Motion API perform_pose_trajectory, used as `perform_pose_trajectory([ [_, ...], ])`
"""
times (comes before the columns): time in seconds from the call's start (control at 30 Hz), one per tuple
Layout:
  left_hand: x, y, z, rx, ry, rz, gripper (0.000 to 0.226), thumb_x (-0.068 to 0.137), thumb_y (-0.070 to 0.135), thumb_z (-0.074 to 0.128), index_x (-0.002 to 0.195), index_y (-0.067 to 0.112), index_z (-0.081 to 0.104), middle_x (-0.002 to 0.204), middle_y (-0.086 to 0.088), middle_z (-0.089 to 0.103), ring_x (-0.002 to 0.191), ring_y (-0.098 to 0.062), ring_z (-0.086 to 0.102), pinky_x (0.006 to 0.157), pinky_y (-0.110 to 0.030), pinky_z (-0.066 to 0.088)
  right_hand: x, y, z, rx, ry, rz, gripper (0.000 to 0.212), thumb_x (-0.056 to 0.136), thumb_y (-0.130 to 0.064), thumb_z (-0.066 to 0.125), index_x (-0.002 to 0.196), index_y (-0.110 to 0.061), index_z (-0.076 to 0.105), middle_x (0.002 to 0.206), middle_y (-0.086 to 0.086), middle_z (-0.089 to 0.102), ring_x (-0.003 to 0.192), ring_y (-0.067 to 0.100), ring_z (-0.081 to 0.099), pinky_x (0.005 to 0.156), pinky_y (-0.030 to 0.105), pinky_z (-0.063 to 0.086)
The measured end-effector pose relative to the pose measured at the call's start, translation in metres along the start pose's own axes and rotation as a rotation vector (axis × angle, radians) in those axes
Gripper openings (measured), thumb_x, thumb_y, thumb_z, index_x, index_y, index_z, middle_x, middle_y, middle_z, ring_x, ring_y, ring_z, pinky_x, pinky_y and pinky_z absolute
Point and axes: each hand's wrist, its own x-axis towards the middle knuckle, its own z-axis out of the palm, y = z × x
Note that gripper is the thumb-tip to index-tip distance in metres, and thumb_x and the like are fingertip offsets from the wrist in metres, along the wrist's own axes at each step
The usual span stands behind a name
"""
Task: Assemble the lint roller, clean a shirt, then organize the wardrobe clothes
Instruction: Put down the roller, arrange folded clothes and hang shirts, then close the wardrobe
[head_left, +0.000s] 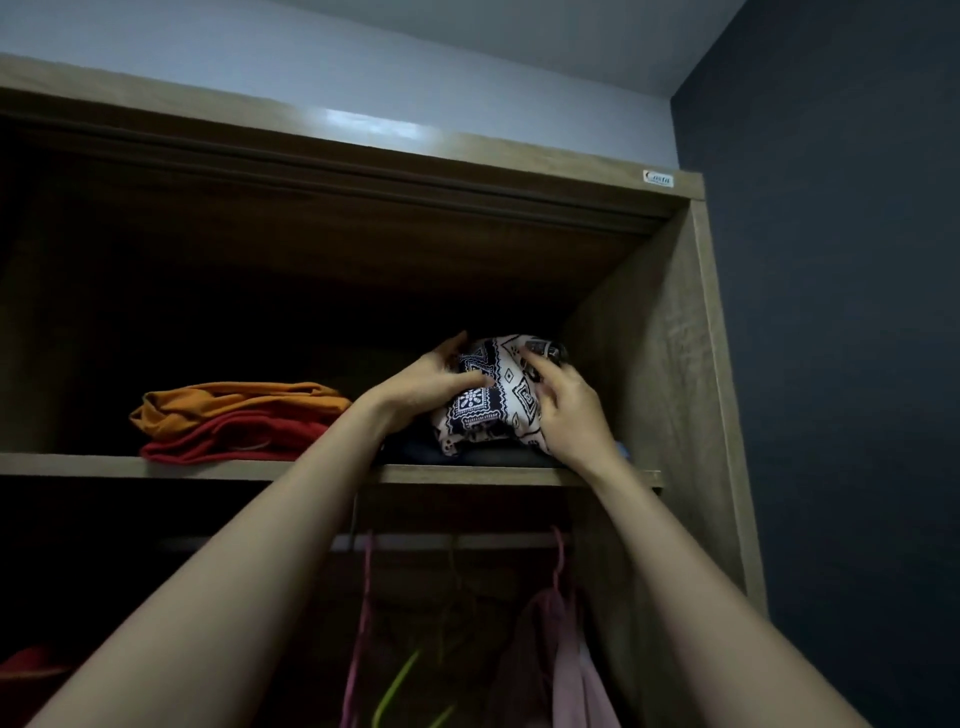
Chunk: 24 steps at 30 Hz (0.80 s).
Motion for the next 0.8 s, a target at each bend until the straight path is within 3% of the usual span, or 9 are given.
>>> perform_pose_trajectory([
  [0.1,0.003,-0.001,0.003,0.266,0.028,-0.004,0.083,0.09,0.038,0.065,0.155,0.025,0.015,0.14,-0.006,0.048,0.091,-0.002,0.054,0.07,-0.007,0.04,0.002,0.004,0.004,-0.118,-0.191,0.09,0.059,0.096,-0.003,0.039,0.151,-0.02,0.024,0.152,0.016,0.03,0.14,0.029,0.03,0.116,0.035,0.026],
  [0.17,0.002,-0.005,0.006,0.444,0.036,-0.041,0.074,0.094,0.049,0.054,0.155,0.029,0.017,0.144,-0.01,0.043,0.113,-0.019,0.056,0.085,-0.018,0.042,0.003,0.007,0.005,-0.208,-0.329,0.153,0.064,0.097,-0.007,0.036,0.153,-0.022,0.01,0.158,0.014,0.016,0.145,0.03,0.019,0.118,0.037,0.019],
  [0.23,0.001,-0.011,0.007,0.537,0.037,-0.107,0.067,0.096,0.058,0.042,0.153,0.03,0.021,0.154,-0.014,0.033,0.131,-0.032,0.045,0.101,-0.032,0.037,0.004,0.009,0.006,-0.234,-0.392,0.209,0.061,0.1,-0.013,0.031,0.153,-0.026,0.005,0.158,0.016,0.013,0.145,0.031,0.017,0.118,0.038,0.02],
  [0.33,-0.008,-0.016,0.004,0.588,0.078,-0.158,0.065,0.097,0.062,0.032,0.151,0.027,0.028,0.148,-0.02,0.041,0.128,-0.036,0.047,0.102,-0.035,0.038,0.0,0.011,0.006,-0.257,-0.378,0.244,0.054,0.102,-0.027,0.027,0.152,-0.03,0.008,0.159,0.017,0.013,0.143,0.035,0.021,0.116,0.042,0.022],
  [0.4,-0.015,-0.02,0.003,0.702,0.142,-0.15,0.063,0.096,0.065,0.026,0.151,0.035,0.026,0.146,-0.022,0.042,0.13,-0.041,0.044,0.107,-0.041,0.038,-0.005,0.009,0.005,-0.313,-0.349,0.255,0.052,0.102,-0.034,0.023,0.152,-0.032,0.008,0.159,0.016,0.009,0.143,0.037,0.02,0.115,0.047,0.022],
  [0.5,-0.029,-0.024,0.007,0.813,0.243,-0.066,0.057,0.098,0.06,0.022,0.15,0.038,0.025,0.153,-0.027,0.028,0.138,-0.046,0.031,0.113,-0.048,0.03,-0.016,0.006,0.001,-0.378,-0.306,0.227,0.051,0.102,-0.035,0.021,0.152,-0.032,0.008,0.16,0.014,0.002,0.144,0.037,0.017,0.115,0.048,0.02],
  [0.6,-0.04,-0.028,0.016,0.821,0.244,0.066,0.054,0.103,0.048,0.021,0.154,0.031,0.019,0.163,-0.013,0.009,0.149,-0.033,0.011,0.12,-0.045,0.012,-0.025,0.005,-0.002,-0.473,-0.279,0.197,0.052,0.102,-0.04,0.018,0.152,-0.029,0.009,0.161,0.009,0.004,0.145,0.03,0.016,0.116,0.047,0.018],
  [0.73,-0.041,-0.03,0.012,0.755,0.209,0.161,0.054,0.105,0.039,0.024,0.154,0.016,0.021,0.16,-0.012,0.021,0.148,-0.027,0.016,0.12,-0.038,0.012,-0.029,0.003,-0.004,-0.49,-0.286,0.225,0.053,0.102,-0.042,0.016,0.152,-0.026,0.01,0.161,0.007,0.007,0.146,0.026,0.014,0.117,0.049,0.015],
  [0.8,-0.047,-0.03,0.009,0.724,0.225,0.258,0.055,0.104,0.038,0.028,0.153,0.013,0.024,0.158,-0.012,0.026,0.148,-0.025,0.019,0.12,-0.033,0.012,-0.035,-0.005,-0.005,-0.432,-0.207,0.217,0.053,0.103,-0.04,0.018,0.152,-0.025,0.01,0.161,0.009,0.007,0.147,0.026,0.013,0.117,0.048,0.013],
])
